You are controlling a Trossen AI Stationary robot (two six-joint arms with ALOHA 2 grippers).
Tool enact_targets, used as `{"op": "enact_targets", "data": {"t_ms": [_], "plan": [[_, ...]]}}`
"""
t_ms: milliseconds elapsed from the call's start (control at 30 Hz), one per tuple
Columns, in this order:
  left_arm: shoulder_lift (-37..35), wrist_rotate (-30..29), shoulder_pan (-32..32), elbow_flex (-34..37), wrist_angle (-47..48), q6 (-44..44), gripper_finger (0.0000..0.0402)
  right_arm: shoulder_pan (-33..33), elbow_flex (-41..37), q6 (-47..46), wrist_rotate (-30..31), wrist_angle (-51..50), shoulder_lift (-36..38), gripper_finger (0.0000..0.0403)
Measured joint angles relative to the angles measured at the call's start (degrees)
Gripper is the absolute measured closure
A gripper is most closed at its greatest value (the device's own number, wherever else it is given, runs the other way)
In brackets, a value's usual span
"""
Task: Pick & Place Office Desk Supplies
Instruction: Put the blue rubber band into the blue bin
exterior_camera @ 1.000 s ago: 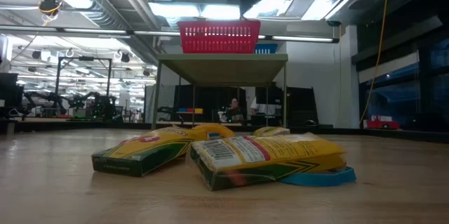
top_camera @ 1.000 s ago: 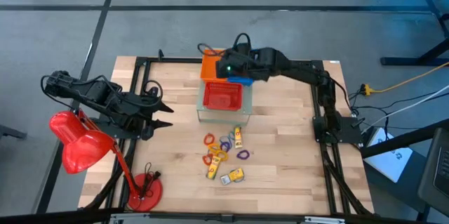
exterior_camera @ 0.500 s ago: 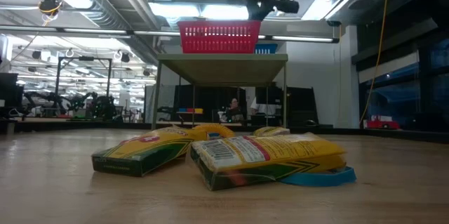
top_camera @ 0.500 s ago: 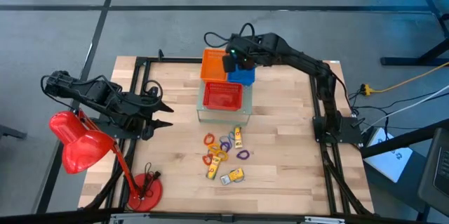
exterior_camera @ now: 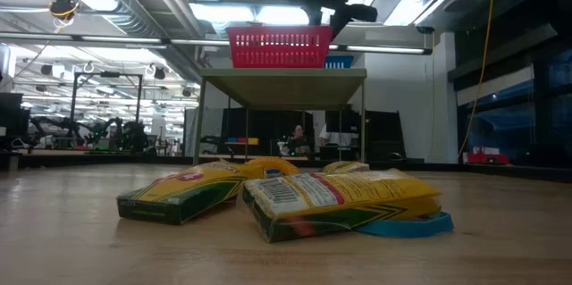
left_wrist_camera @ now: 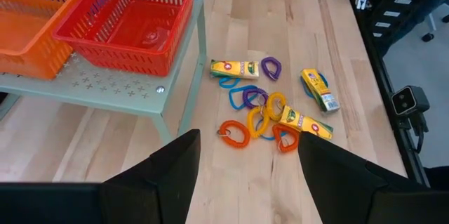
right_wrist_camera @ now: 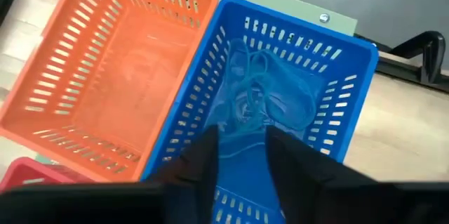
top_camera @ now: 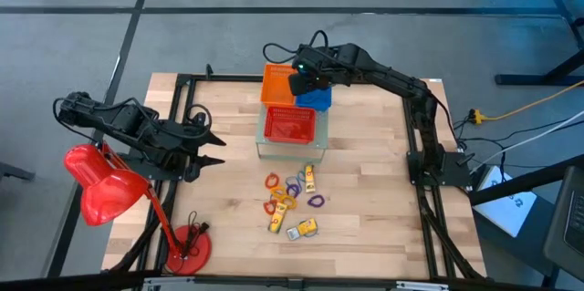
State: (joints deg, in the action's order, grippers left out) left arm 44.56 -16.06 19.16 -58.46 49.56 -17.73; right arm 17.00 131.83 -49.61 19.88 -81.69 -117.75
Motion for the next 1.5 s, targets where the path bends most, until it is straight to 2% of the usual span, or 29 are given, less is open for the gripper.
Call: {"op": "enact_targets", "data": {"t_ms": [200,367,467,667,800,933,1000,1067,1167,1300,1500], "plan": [[-0.39,-0.25,-0.49,0.01,0.00,2.92,0.0162,0.04,0.00,2.37,0.22,0.69,0.73,0.0191],[-1.17,0.02,-4.15,0.02,0.99,6.55,0.0162,-0.43,0.00,2.81,-0.20,1.37,2.34,0.0176],[-1.40,2.48,-7.98,0.02,0.69,9.40,0.0162,-1.56,0.00,3.63,-0.20,3.64,3.61,0.0178],[-1.33,13.96,-18.15,0.02,-1.45,17.04,0.0162,-4.11,0.00,4.92,-0.29,6.92,5.67,0.0190],[-1.69,23.91,-27.26,0.17,-1.43,21.89,0.0162,-6.05,0.00,5.12,-1.37,8.20,7.00,0.0193],[-2.99,33.63,-37.55,3.24,0.45,26.89,0.0162,-8.71,0.00,4.75,-1.49,9.03,8.38,0.0193],[-3.46,39.71,-42.93,5.11,0.40,27.86,0.0162,-9.91,0.00,4.62,-1.47,8.91,9.17,0.0193],[-3.92,48.31,-47.76,7.30,0.05,27.65,0.0162,-11.02,0.07,4.51,-1.45,8.88,9.55,0.0193],[-5.03,58.27,-52.73,10.70,-0.37,26.26,0.0162,-13.23,0.04,3.80,-1.46,8.41,10.09,0.0193],[-8.31,62.44,-55.35,14.23,0.41,24.03,0.0162,-18.11,0.04,3.57,-1.91,8.13,10.51,0.0193],[-14.20,60.45,-55.39,15.82,0.57,19.70,0.0162,-26.74,0.07,-6.80,-1.34,1.14,7.98,0.0193]]}}
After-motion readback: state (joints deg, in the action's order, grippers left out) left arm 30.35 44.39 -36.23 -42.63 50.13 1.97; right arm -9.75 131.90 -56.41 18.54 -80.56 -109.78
